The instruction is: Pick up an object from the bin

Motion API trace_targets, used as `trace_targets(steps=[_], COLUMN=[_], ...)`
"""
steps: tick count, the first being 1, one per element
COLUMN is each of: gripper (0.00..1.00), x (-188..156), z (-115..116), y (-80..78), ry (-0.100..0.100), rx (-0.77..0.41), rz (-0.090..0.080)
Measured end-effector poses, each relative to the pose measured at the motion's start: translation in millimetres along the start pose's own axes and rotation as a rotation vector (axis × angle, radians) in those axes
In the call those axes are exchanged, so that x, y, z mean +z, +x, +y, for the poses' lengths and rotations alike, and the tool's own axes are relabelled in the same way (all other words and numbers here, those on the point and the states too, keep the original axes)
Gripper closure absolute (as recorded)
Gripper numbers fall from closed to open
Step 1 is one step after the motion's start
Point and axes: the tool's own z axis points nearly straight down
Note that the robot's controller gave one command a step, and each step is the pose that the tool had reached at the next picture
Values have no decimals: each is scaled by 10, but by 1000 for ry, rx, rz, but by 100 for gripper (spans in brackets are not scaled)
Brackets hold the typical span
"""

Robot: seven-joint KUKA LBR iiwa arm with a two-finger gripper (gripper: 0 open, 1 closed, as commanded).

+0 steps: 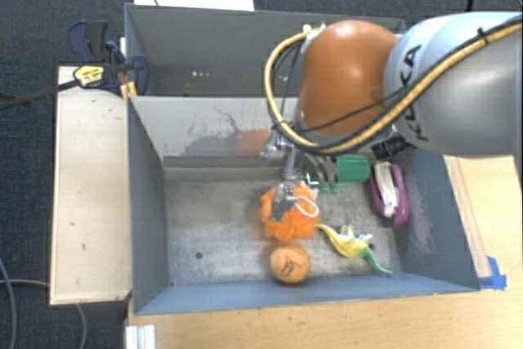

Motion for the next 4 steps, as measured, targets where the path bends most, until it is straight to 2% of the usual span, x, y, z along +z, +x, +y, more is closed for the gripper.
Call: trace_targets(steps=[1, 2, 3, 4], gripper=[0, 0, 100, 100], x=[-45, 611, 1044, 1044], z=[-6, -395, -591, -591], y=[-17, 52, 97, 97], ry=[-1, -2, -2, -2], rx=[3, 73, 0, 2], rz=[-8, -12, -8, -8])
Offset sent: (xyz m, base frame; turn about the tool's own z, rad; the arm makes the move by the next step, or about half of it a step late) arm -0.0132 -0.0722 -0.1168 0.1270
